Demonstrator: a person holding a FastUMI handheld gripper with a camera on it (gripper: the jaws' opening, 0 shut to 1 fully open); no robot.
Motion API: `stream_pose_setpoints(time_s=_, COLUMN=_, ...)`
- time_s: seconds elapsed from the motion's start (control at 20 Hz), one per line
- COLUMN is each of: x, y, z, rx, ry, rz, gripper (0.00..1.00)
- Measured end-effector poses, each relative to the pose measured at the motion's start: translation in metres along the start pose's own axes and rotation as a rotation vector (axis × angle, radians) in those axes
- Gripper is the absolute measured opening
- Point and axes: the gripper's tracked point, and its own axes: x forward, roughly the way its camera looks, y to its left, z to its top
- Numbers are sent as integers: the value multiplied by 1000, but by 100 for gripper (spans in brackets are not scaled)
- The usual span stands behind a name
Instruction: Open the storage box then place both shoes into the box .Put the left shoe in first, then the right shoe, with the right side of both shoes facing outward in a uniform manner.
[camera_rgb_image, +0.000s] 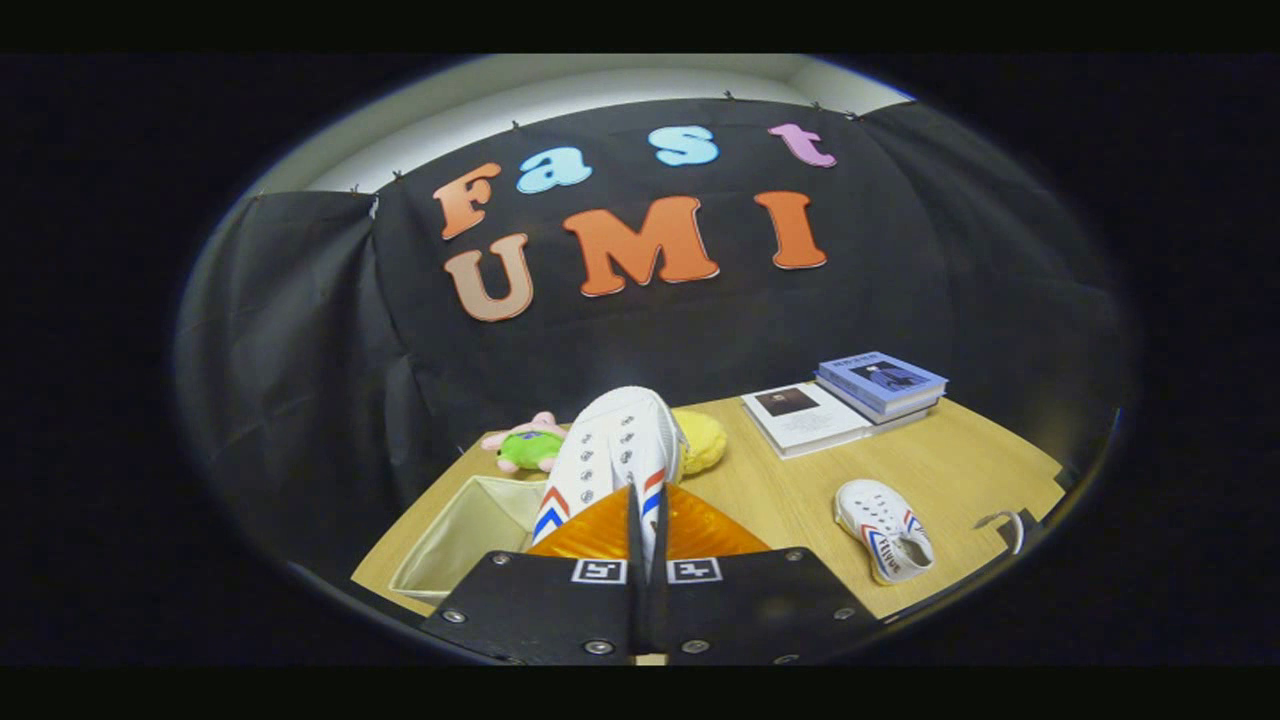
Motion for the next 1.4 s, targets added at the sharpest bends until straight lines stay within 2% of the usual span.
stream_pose_setpoints(time_s=0.15, x=8, y=39, z=-6, rx=-4, ry=19, rz=45, gripper=0)
stream_pose_setpoints(time_s=0.5, x=48, y=103, z=-35, rx=-12, ry=56, rz=82, gripper=0)
stream_pose_setpoints(time_s=0.75, x=67, y=111, z=-53, rx=-11, ry=60, rz=48, gripper=0)
stream_pose_setpoints(time_s=1.05, x=55, y=115, z=-82, rx=-3, ry=110, rz=77, gripper=0)
stream_pose_setpoints(time_s=1.3, x=46, y=115, z=-104, rx=-46, ry=167, rz=82, gripper=3)
stream_pose_setpoints(time_s=1.4, x=40, y=121, z=-94, rx=-70, ry=142, rz=103, gripper=14)
